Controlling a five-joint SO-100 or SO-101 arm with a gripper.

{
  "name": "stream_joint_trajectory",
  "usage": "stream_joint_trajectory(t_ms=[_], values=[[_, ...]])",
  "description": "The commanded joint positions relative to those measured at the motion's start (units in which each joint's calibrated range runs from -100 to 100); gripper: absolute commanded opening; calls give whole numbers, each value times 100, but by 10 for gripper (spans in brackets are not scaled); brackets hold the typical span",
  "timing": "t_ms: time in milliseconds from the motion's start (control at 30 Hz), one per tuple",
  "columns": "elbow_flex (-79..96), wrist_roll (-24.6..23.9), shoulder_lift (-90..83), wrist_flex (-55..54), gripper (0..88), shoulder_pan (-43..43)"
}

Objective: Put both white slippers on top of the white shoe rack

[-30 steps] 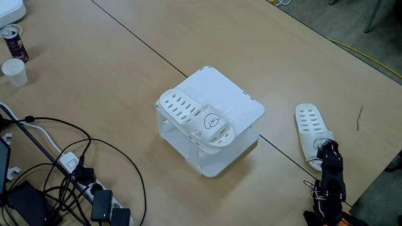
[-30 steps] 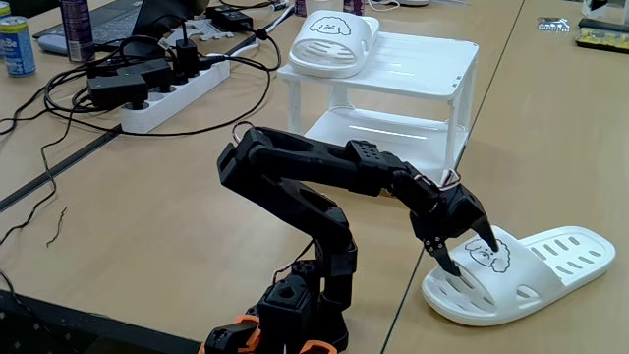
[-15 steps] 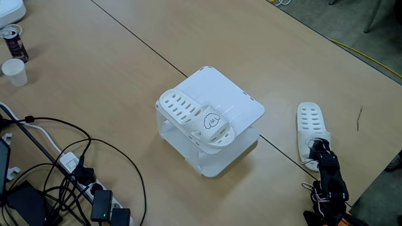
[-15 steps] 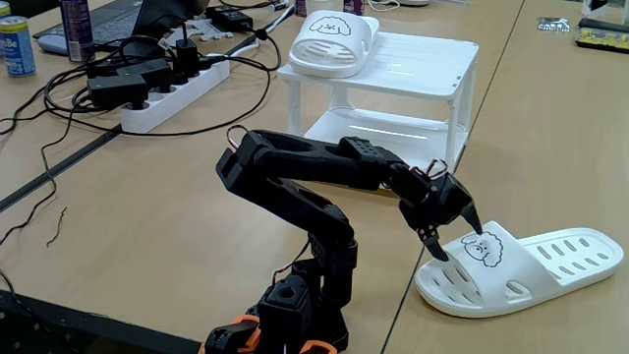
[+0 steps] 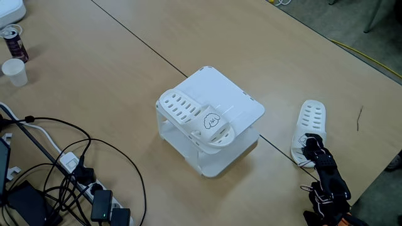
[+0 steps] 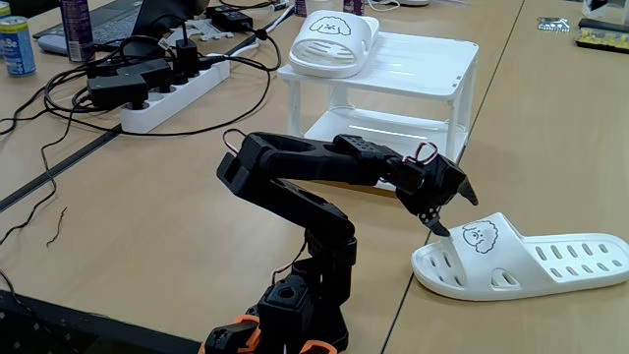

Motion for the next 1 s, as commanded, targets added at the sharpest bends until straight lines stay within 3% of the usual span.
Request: stream_joint_trajectory(t_ms=[0,967], values=[[-80,42,-46,-103,234,226],[271,42,21,-112,232,-29]])
